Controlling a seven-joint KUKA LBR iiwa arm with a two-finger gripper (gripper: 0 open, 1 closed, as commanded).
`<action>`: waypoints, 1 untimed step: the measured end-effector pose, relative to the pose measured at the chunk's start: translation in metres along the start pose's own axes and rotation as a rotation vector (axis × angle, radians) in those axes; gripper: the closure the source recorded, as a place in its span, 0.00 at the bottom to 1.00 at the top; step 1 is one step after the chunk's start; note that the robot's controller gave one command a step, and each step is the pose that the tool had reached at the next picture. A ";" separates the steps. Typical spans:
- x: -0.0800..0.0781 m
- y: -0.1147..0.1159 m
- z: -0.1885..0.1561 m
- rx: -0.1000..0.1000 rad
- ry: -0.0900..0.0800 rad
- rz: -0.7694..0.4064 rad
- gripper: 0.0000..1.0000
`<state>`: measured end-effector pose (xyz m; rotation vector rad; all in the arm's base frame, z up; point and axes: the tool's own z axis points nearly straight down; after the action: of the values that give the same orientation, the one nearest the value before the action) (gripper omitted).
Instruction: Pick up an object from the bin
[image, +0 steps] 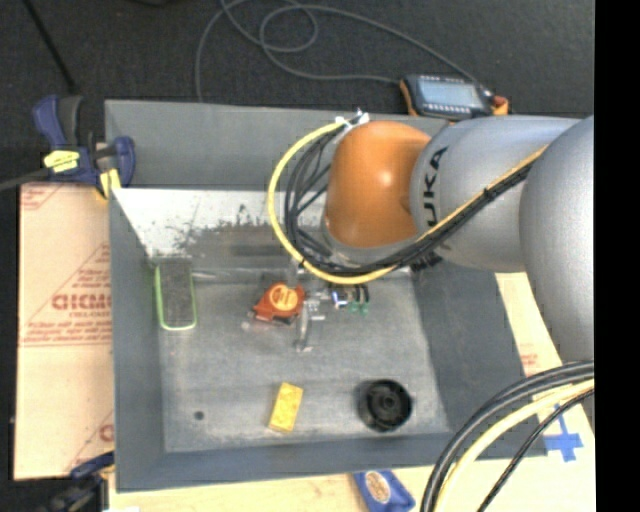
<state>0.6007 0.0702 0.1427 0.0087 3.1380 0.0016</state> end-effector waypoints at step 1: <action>-0.019 0.011 0.005 0.002 0.001 0.002 0.00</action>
Offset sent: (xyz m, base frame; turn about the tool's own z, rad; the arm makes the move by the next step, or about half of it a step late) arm -0.0006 -0.0167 -0.0519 0.0568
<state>0.6193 0.0806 0.1374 0.0116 3.1393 -0.0020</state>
